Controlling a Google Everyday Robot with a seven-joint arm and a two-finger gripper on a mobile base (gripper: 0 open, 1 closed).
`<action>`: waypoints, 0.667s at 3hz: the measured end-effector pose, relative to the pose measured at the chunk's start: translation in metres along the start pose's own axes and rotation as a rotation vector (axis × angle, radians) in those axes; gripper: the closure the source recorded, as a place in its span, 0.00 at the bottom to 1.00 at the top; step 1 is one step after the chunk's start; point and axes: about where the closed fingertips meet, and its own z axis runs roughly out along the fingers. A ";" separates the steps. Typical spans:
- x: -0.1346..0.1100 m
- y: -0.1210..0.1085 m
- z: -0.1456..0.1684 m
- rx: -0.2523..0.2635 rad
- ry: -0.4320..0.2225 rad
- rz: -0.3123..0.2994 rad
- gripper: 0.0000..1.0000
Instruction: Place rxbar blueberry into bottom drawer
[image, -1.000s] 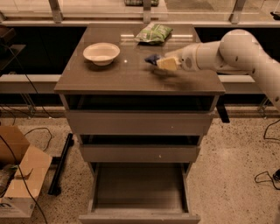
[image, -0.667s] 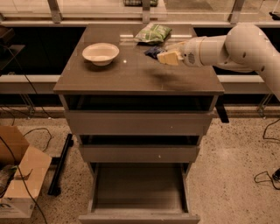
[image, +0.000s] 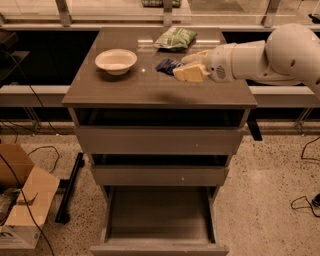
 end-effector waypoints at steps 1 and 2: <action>0.025 0.043 -0.022 -0.087 0.059 0.013 1.00; 0.068 0.101 -0.039 -0.228 0.123 0.037 1.00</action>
Offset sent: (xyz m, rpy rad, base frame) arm -0.1981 -0.0052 -0.1091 -0.0909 0.3135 0.3302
